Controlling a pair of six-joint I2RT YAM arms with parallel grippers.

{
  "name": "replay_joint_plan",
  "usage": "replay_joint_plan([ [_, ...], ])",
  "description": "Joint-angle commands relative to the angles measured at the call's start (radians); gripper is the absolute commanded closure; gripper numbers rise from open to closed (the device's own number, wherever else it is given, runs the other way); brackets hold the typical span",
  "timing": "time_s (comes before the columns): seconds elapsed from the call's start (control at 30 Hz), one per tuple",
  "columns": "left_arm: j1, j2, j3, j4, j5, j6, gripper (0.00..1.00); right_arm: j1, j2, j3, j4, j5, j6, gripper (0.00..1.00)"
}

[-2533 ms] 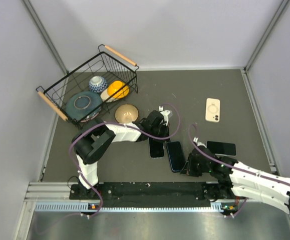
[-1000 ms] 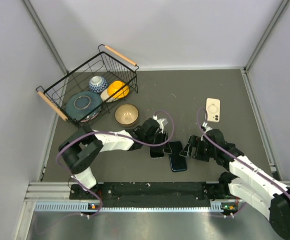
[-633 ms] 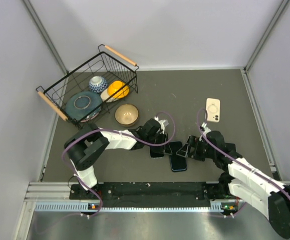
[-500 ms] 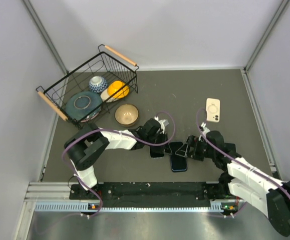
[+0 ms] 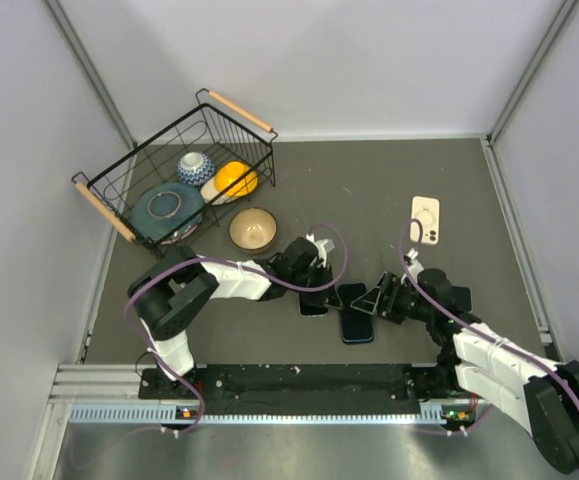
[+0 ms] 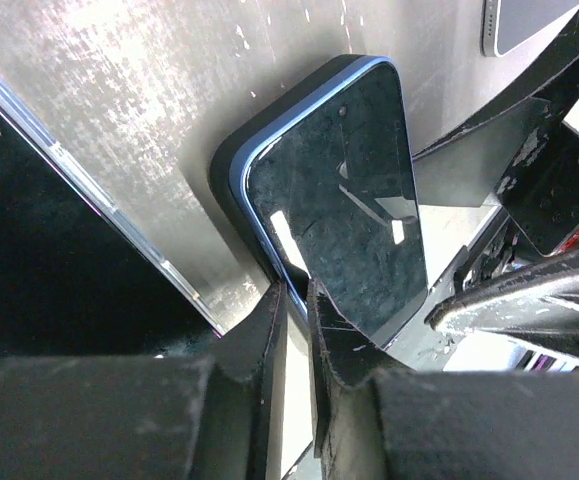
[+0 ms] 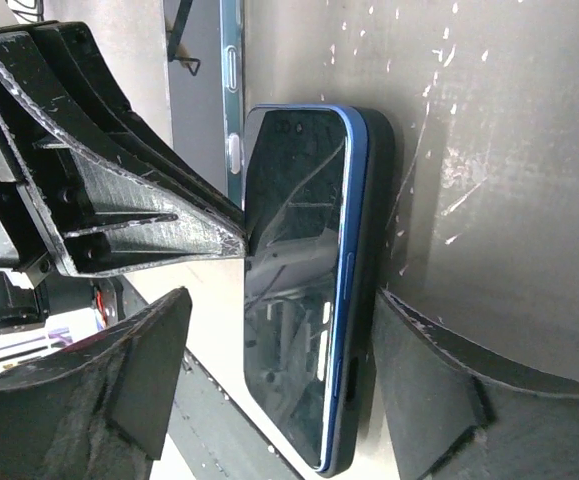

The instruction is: Put the phone into the phone case

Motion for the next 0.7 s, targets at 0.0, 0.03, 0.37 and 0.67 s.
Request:
replay_joint_plan([
  [0.0, -0.018, -0.002, -0.031, 0.072, 0.018, -0.004, 0.86, -0.001, -0.056, 0.002, 0.148, -0.121, 0.044, 0.32],
  [0.03, -0.018, -0.005, -0.035, 0.074, 0.018, -0.006, 0.86, -0.002, -0.067, 0.002, 0.137, -0.109, 0.036, 0.37],
  [0.37, -0.018, -0.006, -0.038, 0.077, 0.01, -0.006, 0.86, -0.007, -0.151, 0.023, -0.022, -0.04, -0.021, 0.84],
  [0.67, -0.018, 0.015, -0.049, 0.087, 0.013, 0.008, 0.86, -0.005, -0.023, 0.055, -0.03, -0.046, -0.074, 0.9],
])
